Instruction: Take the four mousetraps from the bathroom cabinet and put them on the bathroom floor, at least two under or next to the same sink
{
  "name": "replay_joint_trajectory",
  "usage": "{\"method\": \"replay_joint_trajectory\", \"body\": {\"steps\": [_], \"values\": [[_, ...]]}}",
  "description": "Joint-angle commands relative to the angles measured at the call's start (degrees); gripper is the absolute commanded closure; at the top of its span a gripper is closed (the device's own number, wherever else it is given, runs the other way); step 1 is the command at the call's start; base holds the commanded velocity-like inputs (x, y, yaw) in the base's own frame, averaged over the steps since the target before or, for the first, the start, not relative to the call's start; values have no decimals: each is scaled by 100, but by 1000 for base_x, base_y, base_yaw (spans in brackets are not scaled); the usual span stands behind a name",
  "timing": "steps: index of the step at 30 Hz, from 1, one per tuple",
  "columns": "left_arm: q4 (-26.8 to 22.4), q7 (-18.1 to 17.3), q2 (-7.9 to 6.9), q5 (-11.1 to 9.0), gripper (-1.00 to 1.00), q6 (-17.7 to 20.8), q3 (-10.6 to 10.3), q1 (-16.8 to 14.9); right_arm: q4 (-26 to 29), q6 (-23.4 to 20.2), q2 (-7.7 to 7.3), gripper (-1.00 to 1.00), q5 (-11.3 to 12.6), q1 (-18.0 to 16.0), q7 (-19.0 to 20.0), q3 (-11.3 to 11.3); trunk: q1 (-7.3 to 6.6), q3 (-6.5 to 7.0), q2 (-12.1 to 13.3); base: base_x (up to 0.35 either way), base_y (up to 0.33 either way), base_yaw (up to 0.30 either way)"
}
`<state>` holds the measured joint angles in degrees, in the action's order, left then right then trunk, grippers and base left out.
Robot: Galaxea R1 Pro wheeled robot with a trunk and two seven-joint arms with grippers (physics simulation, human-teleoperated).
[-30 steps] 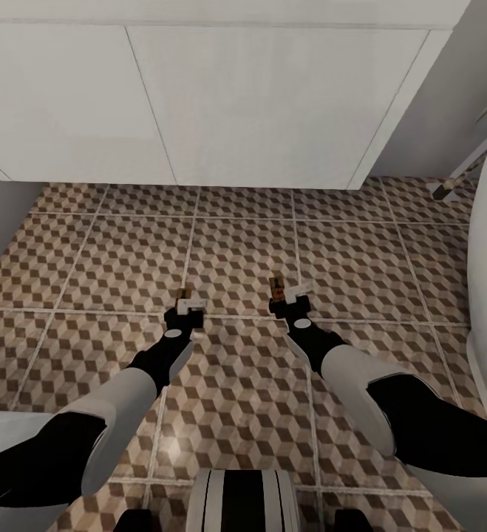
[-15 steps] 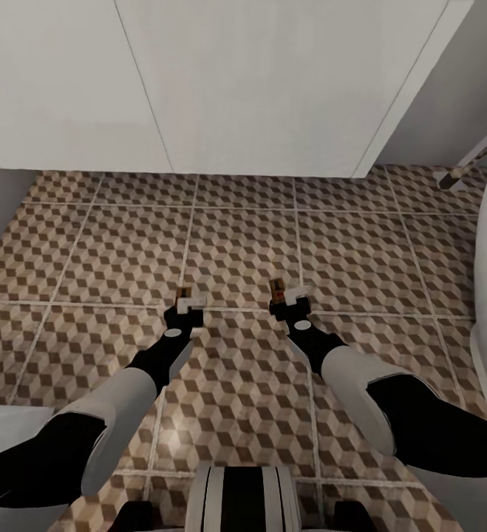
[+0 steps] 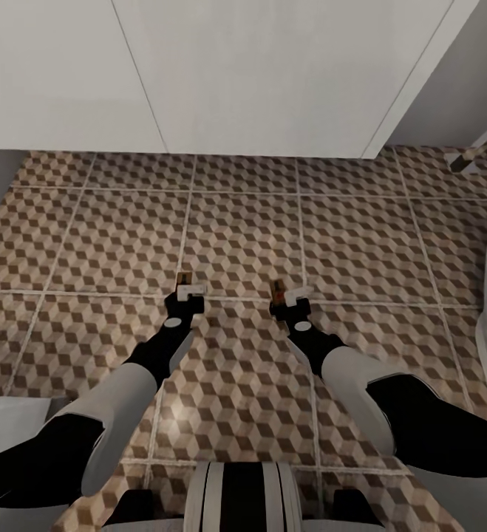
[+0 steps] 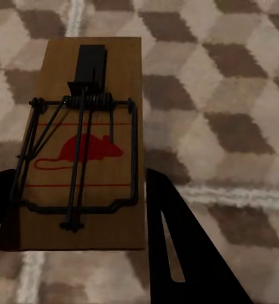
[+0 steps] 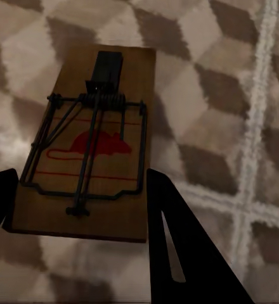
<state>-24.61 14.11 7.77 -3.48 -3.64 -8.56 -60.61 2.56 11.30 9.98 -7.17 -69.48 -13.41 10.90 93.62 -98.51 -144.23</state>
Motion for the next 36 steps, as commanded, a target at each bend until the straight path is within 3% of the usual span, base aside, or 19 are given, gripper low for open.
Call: {"method": "replay_joint_trajectory", "body": {"steps": [1,19,27,31,36], "values": [[-18,58,-4,-21,100,-14,-47,-4,-9,12,2,100,-39,-4,-21,8,1,-25,-3,0,0,0],[-155,71,44,-22,100,-10,-58,68,-111,654,2,100,-39,81,-14,11,4,-48,-4,0,0,0],[-184,270,57,-33,100,-4,-627,84,-38,1011,2,100,-104,81,-205,31,4,-48,-4,0,0,0],[-340,495,45,-45,100,-14,-710,84,2,1021,2,100,-114,82,-656,39,4,-48,-4,0,0,0],[-524,524,35,-53,100,9,-718,84,171,847,2,100,-105,76,-811,25,4,-48,-4,0,0,0]]}}
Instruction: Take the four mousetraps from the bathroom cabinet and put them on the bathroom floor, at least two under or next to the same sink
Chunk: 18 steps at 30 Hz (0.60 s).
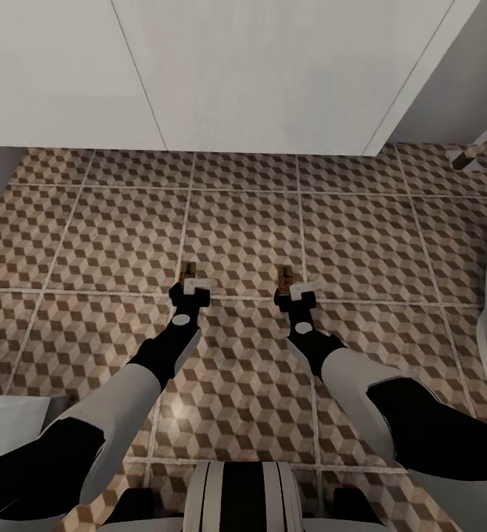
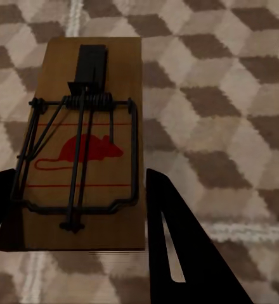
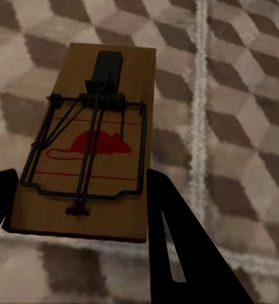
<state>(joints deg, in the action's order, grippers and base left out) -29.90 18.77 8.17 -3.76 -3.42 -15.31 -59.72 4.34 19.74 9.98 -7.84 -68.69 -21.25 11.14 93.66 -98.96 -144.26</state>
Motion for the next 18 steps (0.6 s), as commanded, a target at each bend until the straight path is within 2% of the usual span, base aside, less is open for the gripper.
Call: {"method": "replay_joint_trajectory", "body": {"steps": [1,3,4,5,6,7,8,11,14,18], "values": [[-16,51,0,-33,100,13,-36,-4,174,-194,2,100,-29,-7,-27,-1,-1,-3,-1,0,0,0],[-27,16,14,-50,100,104,-31,-6,593,-658,2,100,-18,-10,23,-3,-1,-3,-1,0,0,0],[-39,-22,22,-58,100,256,-28,-10,894,-1042,2,100,-14,-11,109,-4,-1,-3,-1,0,0,0],[-52,-62,29,-63,100,514,-27,-19,1161,-1424,2,100,-13,-12,235,-5,-1,-3,-1,0,0,0],[-60,-77,32,-65,100,672,-26,-25,1280,-1599,2,100,-16,-12,307,-5,-1,-3,-1,0,0,0],[-90,-102,36,-70,100,1017,-24,-37,1483,-1903,2,100,-22,-14,450,-6,-1,-3,-1,0,0,0],[-121,-111,38,-74,100,1191,-22,-43,1569,-2030,2,100,-24,-17,513,-6,-1,-3,-1,0,0,0],[-528,-130,43,-106,100,2049,-17,-118,1836,-2514,2,100,-26,-69,710,-6,-1,-3,-1,0,0,0],[-704,-110,41,-119,100,2542,-13,-351,1894,-2859,2,100,-25,-163,757,-6,-1,-3,-1,0,0,0],[-792,-93,37,-118,100,2778,-9,-567,1924,-3133,2,100,-16,-404,779,-9,-1,-3,-1,0,0,0]]}}
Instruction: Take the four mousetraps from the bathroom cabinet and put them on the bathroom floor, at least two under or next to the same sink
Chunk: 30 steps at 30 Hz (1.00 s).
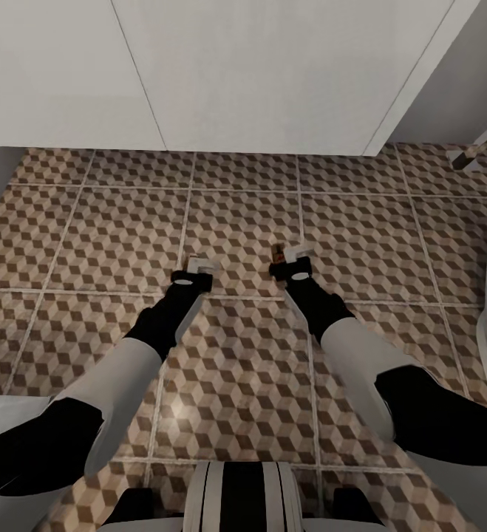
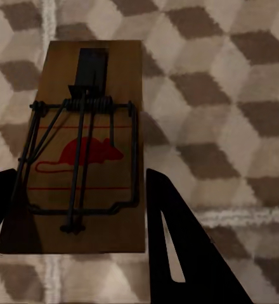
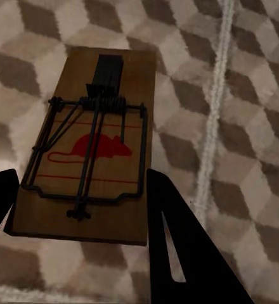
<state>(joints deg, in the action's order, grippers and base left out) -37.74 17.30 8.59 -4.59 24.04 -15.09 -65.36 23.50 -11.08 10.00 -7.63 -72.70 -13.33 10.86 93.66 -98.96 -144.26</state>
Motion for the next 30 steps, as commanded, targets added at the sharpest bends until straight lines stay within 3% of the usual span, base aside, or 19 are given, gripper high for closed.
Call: {"method": "replay_joint_trajectory", "body": {"steps": [1,4,8,18,30], "values": [[-21,54,-10,-36,100,32,-29,-32,13,-79,0,100,-33,-48,-10,16,-1,-3,-1,0,0,0],[29,53,-29,-45,100,-296,-18,-66,-1,35,0,100,-21,-103,1,24,-1,-3,-1,0,0,0],[187,35,-33,-55,100,-1210,-11,-77,-180,618,0,100,-13,-119,6,29,-1,-3,-1,0,0,0],[359,17,-44,-62,100,-2138,-35,7,-835,1234,0,100,-11,-121,269,30,-1,-3,-1,0,0,0],[860,19,-41,-60,100,-2363,-38,213,-1607,1905,0,100,-15,-113,452,30,-1,-3,-1,0,0,0]]}}
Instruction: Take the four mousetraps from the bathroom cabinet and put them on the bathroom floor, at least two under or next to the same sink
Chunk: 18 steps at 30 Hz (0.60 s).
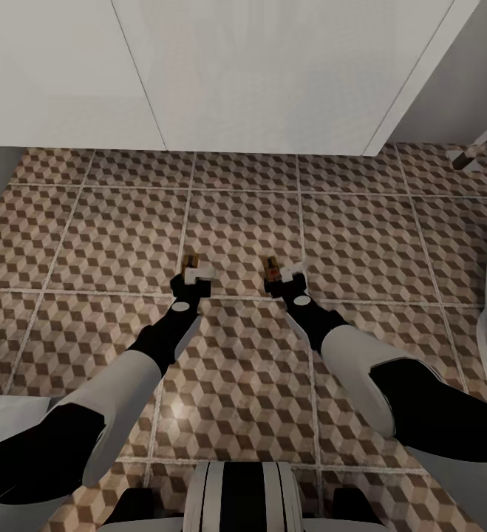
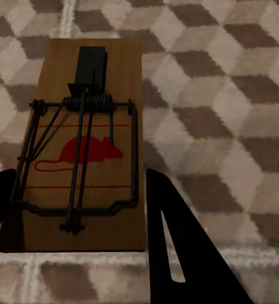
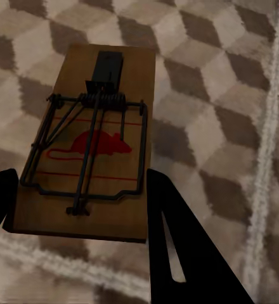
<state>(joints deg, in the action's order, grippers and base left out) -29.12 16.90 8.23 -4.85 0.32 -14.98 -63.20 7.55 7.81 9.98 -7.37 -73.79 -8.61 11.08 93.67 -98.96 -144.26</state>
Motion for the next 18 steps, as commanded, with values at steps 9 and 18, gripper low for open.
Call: {"method": "replay_joint_trajectory", "body": {"steps": [9,18], "values": [[43,59,2,-34,100,3,-49,8,-208,319,2,100,-42,-3,-18,6,7,-69,-5,0,0,0],[51,59,1,-34,100,3,-49,9,-218,335,2,100,-45,-3,-18,6,30,-268,-17,0,0,0]]}}
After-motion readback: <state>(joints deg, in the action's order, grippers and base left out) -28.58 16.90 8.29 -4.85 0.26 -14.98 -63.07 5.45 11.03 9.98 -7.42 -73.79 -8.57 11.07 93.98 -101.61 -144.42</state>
